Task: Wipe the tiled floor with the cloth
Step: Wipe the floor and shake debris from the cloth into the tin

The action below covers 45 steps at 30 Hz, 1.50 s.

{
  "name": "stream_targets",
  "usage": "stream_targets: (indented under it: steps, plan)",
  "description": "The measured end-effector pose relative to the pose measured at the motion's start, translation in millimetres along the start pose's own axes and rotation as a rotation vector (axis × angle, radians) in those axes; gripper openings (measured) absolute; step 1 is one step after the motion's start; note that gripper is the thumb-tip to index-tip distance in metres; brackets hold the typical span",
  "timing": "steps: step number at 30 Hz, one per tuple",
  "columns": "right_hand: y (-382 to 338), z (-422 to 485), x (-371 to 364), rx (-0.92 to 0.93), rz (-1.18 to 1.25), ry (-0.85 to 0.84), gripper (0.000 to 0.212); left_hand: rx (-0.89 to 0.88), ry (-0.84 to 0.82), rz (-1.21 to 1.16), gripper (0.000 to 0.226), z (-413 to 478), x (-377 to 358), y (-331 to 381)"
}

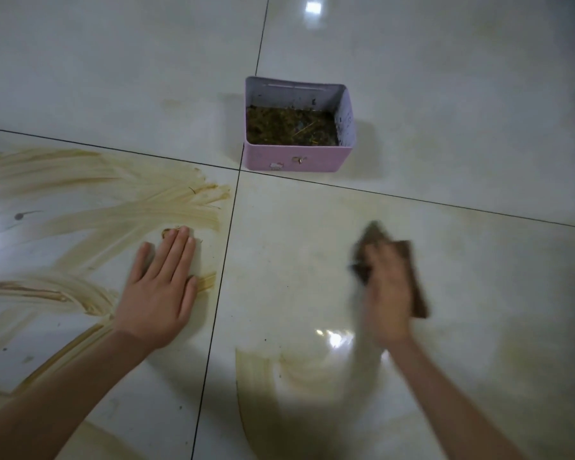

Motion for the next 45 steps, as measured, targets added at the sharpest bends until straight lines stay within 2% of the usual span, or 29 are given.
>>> stream_targets:
  steps: [3,5,6,7,8,11,13,14,15,17,20,22,24,25,26,27,29,30,31,32,33,36,38,40,41,42,45]
  plan:
    - [-55.9,-79.6,-6.4,0.411,0.092,-0.197,0.052,0.009,-0.013,-0.012,0.061,-1.7,1.8,2.0]
    - [-43.7,-85.0,4.7,0.683,0.086,-0.295,0.046,0.017,-0.015,-0.021,0.062,-1.7,3.7,3.3]
    - [-23.7,-71.6,11.5,0.726,0.051,-0.268,0.04,0.016,-0.019,-0.026,0.062,-1.6,4.2,2.9]
    - [0.8,-53.7,18.1,0.676,0.0,-0.232,0.038,0.014,-0.021,-0.028,0.062,-1.1,4.5,1.9]
    - [29.8,-34.5,23.8,0.541,-0.055,-0.182,0.04,0.011,-0.021,-0.027,0.062,-1.1,4.3,0.5]
    - [100.9,-4.9,35.6,-0.036,-0.218,-0.122,0.058,-0.003,-0.019,-0.026,0.062,-1.5,1.1,-1.8]
    - [89.9,-18.4,24.9,-0.405,-0.253,-0.078,0.064,-0.008,-0.01,-0.026,0.062,-0.7,-0.2,-2.3]
    - [63.6,-32.2,18.6,-0.467,-0.27,-0.055,0.063,-0.007,-0.008,-0.023,0.062,-0.8,-0.7,-2.4]
    - [29.9,-49.3,11.3,-0.442,-0.281,-0.049,0.059,-0.007,-0.009,-0.02,0.062,-0.8,-0.8,-2.2]
    - [-50.9,-87.1,-5.3,-0.224,-0.237,-0.063,0.044,-0.001,-0.014,-0.018,0.063,-1.0,-0.9,-0.9]
    - [-146.2,-138.3,-18.7,0.201,-0.182,-0.132,0.053,0.02,-0.021,0.009,0.064,-1.6,1.5,3.7]
    - [-138.8,-127.8,-16.5,0.459,-0.148,-0.166,0.053,0.018,-0.018,0.045,0.064,-2.9,5.1,6.6]
    - [-85.9,-103.9,-9.0,0.64,-0.198,-0.144,0.049,-0.005,-0.026,0.061,0.064,-4.9,8.6,7.1]
    - [-51.4,-89.9,-5.8,0.62,-0.233,-0.083,0.047,-0.016,-0.028,0.061,0.064,-7.4,10.5,6.3]
    - [-15.5,-73.7,-1.2,0.527,-0.279,-0.032,0.046,-0.034,-0.029,0.058,0.064,-11.4,12.4,5.0]
    - [16.7,-57.9,3.3,0.38,-0.31,-0.019,0.047,-0.057,-0.033,0.053,0.063,-16.8,13.7,4.3]
    - [47.9,-40.4,7.1,-0.075,-0.296,-0.031,0.052,-0.1,-0.055,0.045,0.063,-32.4,15.3,6.5]
    - [37.1,-38.4,2.7,-0.276,-0.261,-0.014,0.056,-0.119,-0.068,0.043,0.063,-40.2,15.5,8.5]
    - [10.2,-42.7,-1.8,-0.384,-0.227,-0.013,0.058,-0.134,-0.081,0.041,0.062,-47.6,15.1,10.7]
    - [-23.2,-55.7,-10.0,-0.371,-0.218,-0.015,0.059,-0.141,-0.094,0.037,0.061,-53.9,14.4,12.9]
    - [-60.5,-77.7,-21.1,-0.244,-0.236,-0.011,0.059,-0.14,-0.104,0.031,0.06,-58.9,13.9,14.9]
    - [-143.6,-171.1,-28.8,0.41,-0.217,-0.108,0.056,-0.113,-0.128,0.029,0.058,-67.4,16.6,17.2]
    - [-136.2,-191.5,-15.7,0.799,-0.204,-0.199,0.054,-0.11,-0.151,0.026,0.057,-72.6,20.5,16.7]
    - [-110.8,-153.5,-6.2,1.111,-0.228,-0.261,0.051,-0.129,-0.16,0.024,0.057,-74.2,23.1,14.4]
    - [-102.4,-125.2,-5.8,1.176,-0.226,-0.25,0.049,-0.143,-0.167,0.024,0.057,-73.3,23.4,13.7]
    - [-97.0,-91.1,-6.8,1.116,-0.215,-0.253,0.047,-0.151,-0.171,0.021,0.057,-71.9,23.4,13.4]
    - [-101.6,4.5,-14.8,0.594,-0.246,-0.175,0.05,-0.137,-0.176,0.008,0.057,-72.4,20.9,10.5]
Point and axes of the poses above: each hand's wrist, its own z-axis towards the middle knuckle, its own x-axis out of the back of the hand, y = z × x, the point moved 2 cm from there along z, towards the middle knuckle, and after that the axes turned 14 degrees about -z, right-handed, at the moved point
